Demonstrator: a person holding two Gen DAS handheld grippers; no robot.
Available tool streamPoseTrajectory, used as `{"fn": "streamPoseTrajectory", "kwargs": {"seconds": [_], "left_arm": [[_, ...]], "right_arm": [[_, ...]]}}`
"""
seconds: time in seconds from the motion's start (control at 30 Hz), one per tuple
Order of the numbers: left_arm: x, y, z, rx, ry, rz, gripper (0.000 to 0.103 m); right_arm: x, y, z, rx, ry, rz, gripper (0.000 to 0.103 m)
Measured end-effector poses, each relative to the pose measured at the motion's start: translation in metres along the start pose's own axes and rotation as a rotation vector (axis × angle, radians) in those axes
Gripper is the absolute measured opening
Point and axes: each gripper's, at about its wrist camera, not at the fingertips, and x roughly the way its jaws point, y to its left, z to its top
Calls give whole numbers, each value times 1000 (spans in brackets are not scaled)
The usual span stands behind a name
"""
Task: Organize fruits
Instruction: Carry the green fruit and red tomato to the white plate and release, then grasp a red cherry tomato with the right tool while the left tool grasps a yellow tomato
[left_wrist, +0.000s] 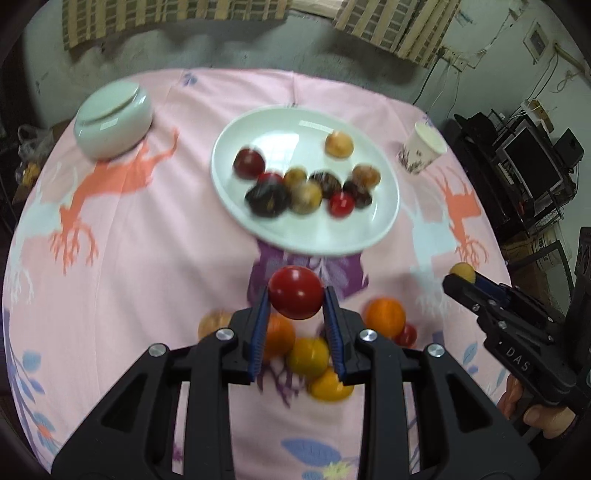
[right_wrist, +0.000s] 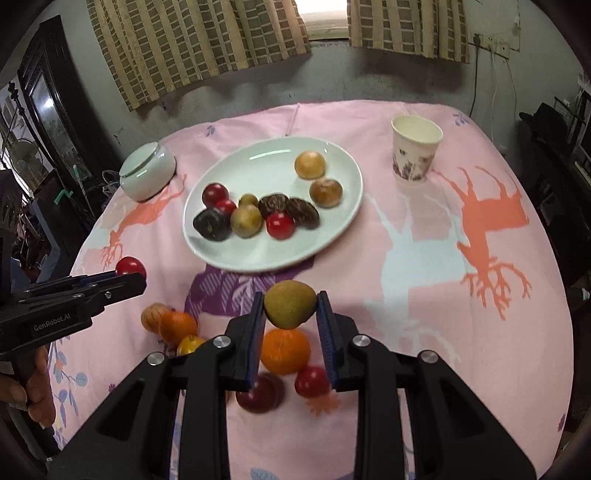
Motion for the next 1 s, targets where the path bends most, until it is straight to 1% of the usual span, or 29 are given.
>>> {"fn": "streamPoseTrajectory", "kwargs": {"seconds": [0.07, 0.17, 0.27, 0.37, 0.4, 0.43, 0.47, 0.5, 0.53, 0.57, 0.6, 0.67, 0.73, 0.83, 0.9, 1.0], "left_arm": [[9, -6, 21, 15, -17, 5, 29], [28, -9, 49, 10, -17, 8, 29], [45, -10, 69, -20, -2, 2, 30], [59, -11, 85, -8, -11, 33, 30], [63, -10, 90, -12, -13, 43, 31], [65, -8, 93, -23, -22, 58, 35], [65, -6, 95, -37, -36, 70, 57], [61, -3, 96, -54, -67, 90, 82], [55, -2, 95, -66, -111, 120, 88], [49, 0, 94, -68, -142, 132, 90], [44, 2, 94, -58, -157, 130, 90], [41, 8, 92, -49, -129, 146, 91], [37, 16, 83, -55, -99, 169, 92], [28, 32, 56, -83, -68, 178, 94], [24, 41, 35, -83, -32, 182, 94], [18, 53, 1, -106, 20, 212, 94]], "right_arm": [[11, 3, 19, -4, -12, 10, 28], [33, 6, 44, 9, -6, 23, 28], [56, 12, 52, -8, 9, 5, 28], [77, 12, 58, -4, 29, -10, 28], [82, 11, 60, 7, 29, -10, 28], [85, 9, 63, 20, 24, -16, 29], [87, 7, 65, 32, 22, -31, 35], [87, 5, 66, 47, 16, -45, 55], [84, 2, 67, 65, -14, -46, 65], [81, 1, 68, 75, -44, -37, 72], [79, -1, 68, 72, -58, -29, 73], [76, -6, 65, 68, -39, -26, 73], [70, -17, 56, 120, -21, -10, 73], [60, -37, 30, 210, 43, 13, 73], [51, -46, 8, 231, 72, 4, 73], [36, -54, -26, 248, 108, -19, 76]]}}
